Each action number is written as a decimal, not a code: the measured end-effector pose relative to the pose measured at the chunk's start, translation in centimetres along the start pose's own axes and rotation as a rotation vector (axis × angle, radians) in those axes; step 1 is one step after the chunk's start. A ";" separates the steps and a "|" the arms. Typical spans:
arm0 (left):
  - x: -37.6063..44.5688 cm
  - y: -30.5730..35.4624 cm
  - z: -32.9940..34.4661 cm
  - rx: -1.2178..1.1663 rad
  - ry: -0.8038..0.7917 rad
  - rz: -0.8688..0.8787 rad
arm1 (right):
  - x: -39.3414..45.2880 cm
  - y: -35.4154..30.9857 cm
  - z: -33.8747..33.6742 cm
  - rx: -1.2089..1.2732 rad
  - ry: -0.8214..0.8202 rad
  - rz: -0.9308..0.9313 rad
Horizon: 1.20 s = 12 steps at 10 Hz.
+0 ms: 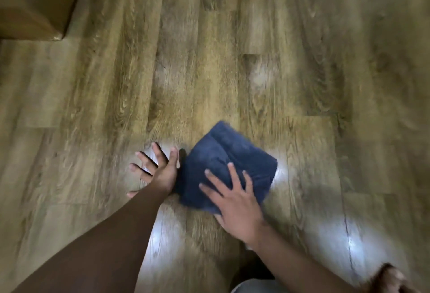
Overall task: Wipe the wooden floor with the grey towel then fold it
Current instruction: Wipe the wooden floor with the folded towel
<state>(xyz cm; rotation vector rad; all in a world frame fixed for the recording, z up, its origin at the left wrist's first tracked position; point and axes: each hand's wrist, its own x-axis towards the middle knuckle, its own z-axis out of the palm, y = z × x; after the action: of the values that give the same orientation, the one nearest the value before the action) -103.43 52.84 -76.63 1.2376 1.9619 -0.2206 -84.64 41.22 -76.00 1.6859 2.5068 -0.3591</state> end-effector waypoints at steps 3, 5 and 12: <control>-0.2 -0.5 0.2 -0.031 -0.047 -0.063 | -2.6 12.1 -1.4 0.094 0.059 0.374; -0.1 -0.9 0.4 -0.023 -0.028 -0.049 | 7.8 17.1 -4.1 0.311 0.128 0.858; -1.4 0.1 -0.5 -0.027 -0.084 -0.074 | 5.8 7.8 -2.6 0.063 0.020 0.253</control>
<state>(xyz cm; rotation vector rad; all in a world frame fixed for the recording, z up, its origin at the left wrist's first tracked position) -103.26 52.22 -75.34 1.1220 1.9330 -0.2780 -79.57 49.93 -75.78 2.0093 2.2781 -0.4012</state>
